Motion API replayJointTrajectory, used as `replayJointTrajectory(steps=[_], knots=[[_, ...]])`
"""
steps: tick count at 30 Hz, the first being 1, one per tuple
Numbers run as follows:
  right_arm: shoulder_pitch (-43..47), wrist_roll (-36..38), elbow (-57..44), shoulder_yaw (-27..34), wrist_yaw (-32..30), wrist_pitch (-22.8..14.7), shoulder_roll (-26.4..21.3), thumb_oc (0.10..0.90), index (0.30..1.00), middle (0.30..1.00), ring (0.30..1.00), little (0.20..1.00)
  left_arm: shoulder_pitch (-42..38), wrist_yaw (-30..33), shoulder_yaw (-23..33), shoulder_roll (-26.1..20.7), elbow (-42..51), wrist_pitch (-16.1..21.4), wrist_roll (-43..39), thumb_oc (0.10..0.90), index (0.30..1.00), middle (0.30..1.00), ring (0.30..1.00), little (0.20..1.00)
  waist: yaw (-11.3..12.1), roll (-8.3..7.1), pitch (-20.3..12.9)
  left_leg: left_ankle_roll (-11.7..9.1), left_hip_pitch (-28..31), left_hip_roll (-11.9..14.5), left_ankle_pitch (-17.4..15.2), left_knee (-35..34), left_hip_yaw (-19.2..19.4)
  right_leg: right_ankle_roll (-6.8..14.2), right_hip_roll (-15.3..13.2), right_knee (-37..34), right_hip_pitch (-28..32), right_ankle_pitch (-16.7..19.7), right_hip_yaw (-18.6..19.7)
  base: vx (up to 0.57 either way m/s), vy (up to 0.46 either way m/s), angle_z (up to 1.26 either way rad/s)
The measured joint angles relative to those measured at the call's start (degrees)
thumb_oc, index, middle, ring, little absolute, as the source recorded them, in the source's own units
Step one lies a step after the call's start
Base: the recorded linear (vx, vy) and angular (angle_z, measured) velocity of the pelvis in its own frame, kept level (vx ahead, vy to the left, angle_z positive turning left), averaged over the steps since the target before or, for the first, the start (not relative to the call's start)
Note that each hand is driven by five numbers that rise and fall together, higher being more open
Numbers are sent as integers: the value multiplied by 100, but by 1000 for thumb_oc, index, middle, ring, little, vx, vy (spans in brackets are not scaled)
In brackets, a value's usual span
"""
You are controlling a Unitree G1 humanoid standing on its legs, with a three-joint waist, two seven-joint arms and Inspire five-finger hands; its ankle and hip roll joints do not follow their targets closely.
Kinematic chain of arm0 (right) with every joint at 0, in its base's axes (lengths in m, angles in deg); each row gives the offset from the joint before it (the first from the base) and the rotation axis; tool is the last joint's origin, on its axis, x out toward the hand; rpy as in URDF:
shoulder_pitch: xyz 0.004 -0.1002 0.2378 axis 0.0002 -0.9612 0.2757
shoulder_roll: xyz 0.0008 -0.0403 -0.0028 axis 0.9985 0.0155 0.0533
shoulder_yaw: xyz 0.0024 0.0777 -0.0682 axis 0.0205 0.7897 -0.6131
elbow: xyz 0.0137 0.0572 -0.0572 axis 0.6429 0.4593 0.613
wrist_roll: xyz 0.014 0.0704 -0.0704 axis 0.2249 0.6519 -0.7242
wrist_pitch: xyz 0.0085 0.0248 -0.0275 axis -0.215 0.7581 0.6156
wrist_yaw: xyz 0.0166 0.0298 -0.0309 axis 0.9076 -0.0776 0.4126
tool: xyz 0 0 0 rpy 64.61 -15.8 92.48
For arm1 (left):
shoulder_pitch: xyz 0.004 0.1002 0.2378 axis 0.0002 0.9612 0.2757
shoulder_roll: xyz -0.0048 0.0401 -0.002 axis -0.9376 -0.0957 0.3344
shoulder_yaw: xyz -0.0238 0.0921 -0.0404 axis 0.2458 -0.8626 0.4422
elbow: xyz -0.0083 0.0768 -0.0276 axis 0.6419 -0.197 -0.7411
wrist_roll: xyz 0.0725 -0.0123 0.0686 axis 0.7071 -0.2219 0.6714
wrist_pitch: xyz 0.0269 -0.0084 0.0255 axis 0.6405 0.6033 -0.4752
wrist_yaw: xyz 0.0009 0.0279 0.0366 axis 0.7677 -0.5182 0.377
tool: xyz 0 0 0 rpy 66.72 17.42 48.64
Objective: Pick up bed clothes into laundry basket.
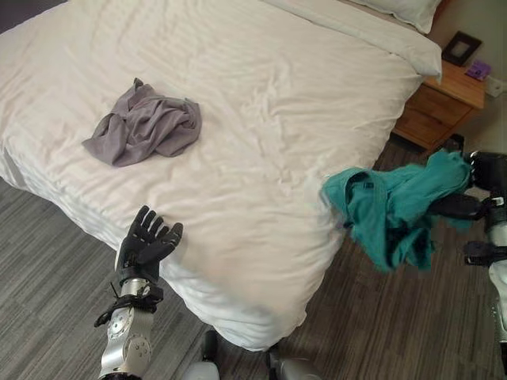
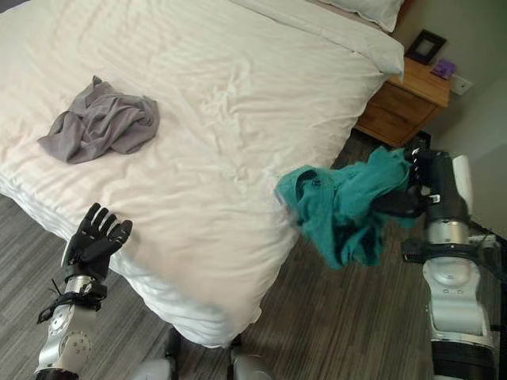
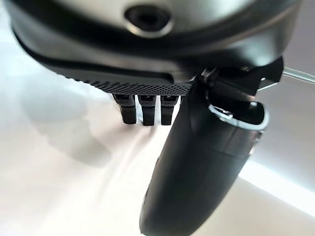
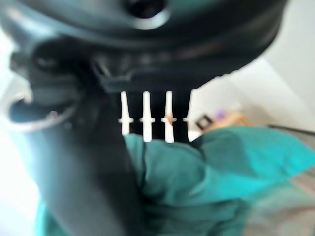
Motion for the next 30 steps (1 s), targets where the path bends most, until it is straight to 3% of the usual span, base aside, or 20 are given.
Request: replayJointTrajectory(steps=[6,10,14,19,22,24,26,27,28,30], knots=[[-338,59,-397,246,-74,-153,139,400,300,300,300,300,40,11,118,49,-6,-105,37,800,900,900,900,900,-113,-25,-132,67,118,-44,-58,2,109,36,-31,1,70,-21,107,-26,47,-8],[-538,862,-820,192,-279,-373,1917,400,300,300,300,300,41,23,66,112,-3,-101,58,800,900,900,900,900,-213,-20,-314,84,172,-52,-109,33,264,56,-25,23,51,-7,267,-16,40,-20],[-1203,1524,-1053,-55,-222,-479,3082,400,300,300,300,300,136,27,169,280,5,-96,167,800,900,900,900,900,-295,19,-349,76,256,-31,-150,56,415,73,-32,40,72,-16,357,-8,40,-18],[-1399,1625,-1014,-149,-237,-472,3086,400,300,300,300,300,155,81,283,300,4,-95,345,800,900,900,900,900,-412,38,-354,137,292,-112,-194,72,576,146,-63,49,40,20,526,-41,88,-19],[-1246,1614,-1021,-174,-246,-472,2824,400,300,300,300,300,-50,260,293,258,4,-78,344,800,900,900,900,900,-453,23,-346,172,242,-148,-200,55,745,275,-87,109,-125,125,676,-180,86,-33],[-943,1586,-1024,-292,-312,-479,2806,400,300,300,300,300,-364,270,262,209,-1,-67,345,800,900,900,900,900,-475,63,-288,289,-19,-67,-276,275,915,841,-21,122,-423,659,723,-247,95,-58],[-846,1555,-1041,-460,-354,-493,2814,400,300,300,300,300,-595,302,126,114,-13,-22,337,800,900,900,900,900,-566,127,-109,373,-211,8,-246,606,1050,851,146,177,-598,1195,561,-128,128,-39],[-787,1504,-1029,-673,-327,-501,2809,400,300,300,300,300,-756,266,72,51,-36,-28,343,800,900,900,900,900,-569,244,63,453,-227,256,-211,637,1180,883,221,989,-879,734,12,-198,143,-51],[-813,1478,-1028,-747,-286,-458,2814,400,300,300,300,300,-756,265,73,134,17,-25,343,800,900,900,900,900,-551,341,127,440,-134,350,-179,570,1276,292,202,2164,-1112,41,-649,-112,82,-47],[-938,1458,-1032,-801,-215,-434,2802,400,300,300,300,300,-641,260,105,223,78,-20,340,800,900,900,900,900,-379,395,154,444,22,466,-177,604,1510,241,-23,3666,-1003,-775,-1312,-122,20,-66]])
